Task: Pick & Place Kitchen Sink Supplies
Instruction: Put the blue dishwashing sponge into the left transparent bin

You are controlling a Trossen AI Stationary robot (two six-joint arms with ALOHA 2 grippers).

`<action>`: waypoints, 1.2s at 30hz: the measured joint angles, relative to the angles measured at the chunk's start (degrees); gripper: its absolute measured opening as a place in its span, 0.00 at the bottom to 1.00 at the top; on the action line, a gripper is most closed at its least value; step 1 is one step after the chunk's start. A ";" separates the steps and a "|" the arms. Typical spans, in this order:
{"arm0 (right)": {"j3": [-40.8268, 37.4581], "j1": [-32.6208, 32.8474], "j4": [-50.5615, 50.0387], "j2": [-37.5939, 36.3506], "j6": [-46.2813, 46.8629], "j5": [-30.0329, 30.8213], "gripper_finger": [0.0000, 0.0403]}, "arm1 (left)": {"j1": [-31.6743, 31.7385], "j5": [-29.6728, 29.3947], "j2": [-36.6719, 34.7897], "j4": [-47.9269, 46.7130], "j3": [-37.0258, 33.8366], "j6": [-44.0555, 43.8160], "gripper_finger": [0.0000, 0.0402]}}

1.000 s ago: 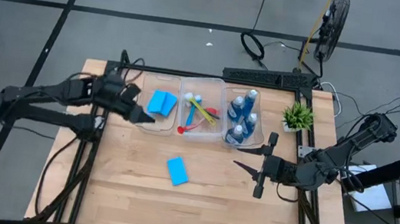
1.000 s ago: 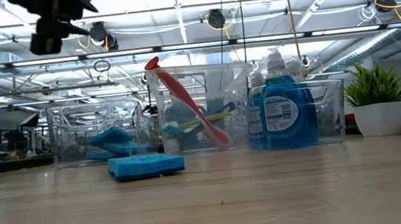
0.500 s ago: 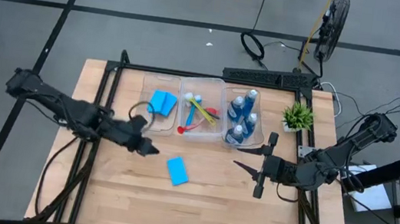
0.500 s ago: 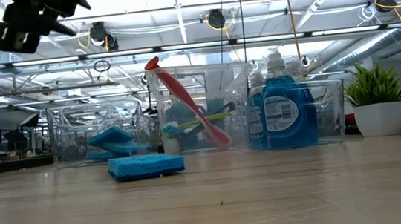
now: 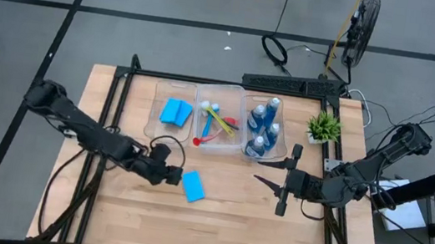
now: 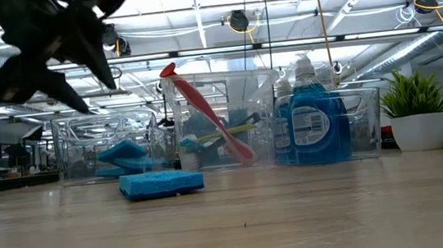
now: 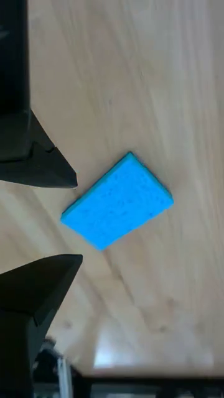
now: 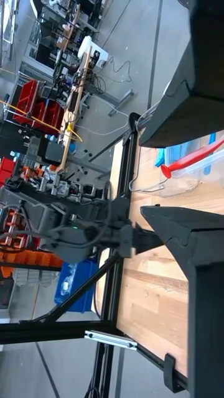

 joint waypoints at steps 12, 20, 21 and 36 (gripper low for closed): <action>0.00 0.00 0.02 0.00 0.03 0.00 0.38 | 3.07 3.88 11.36 9.85 0.00 -2.18 0.46; 0.00 0.00 0.04 0.00 0.05 -0.02 0.38 | 3.83 8.01 14.72 11.48 0.02 -2.27 0.46; 0.00 0.00 0.04 0.00 0.05 0.00 0.38 | 3.83 7.91 14.76 11.10 0.00 -2.29 0.46; 0.00 0.01 0.11 0.00 0.05 -0.01 0.38 | 5.51 6.67 17.53 11.97 0.04 -3.21 0.46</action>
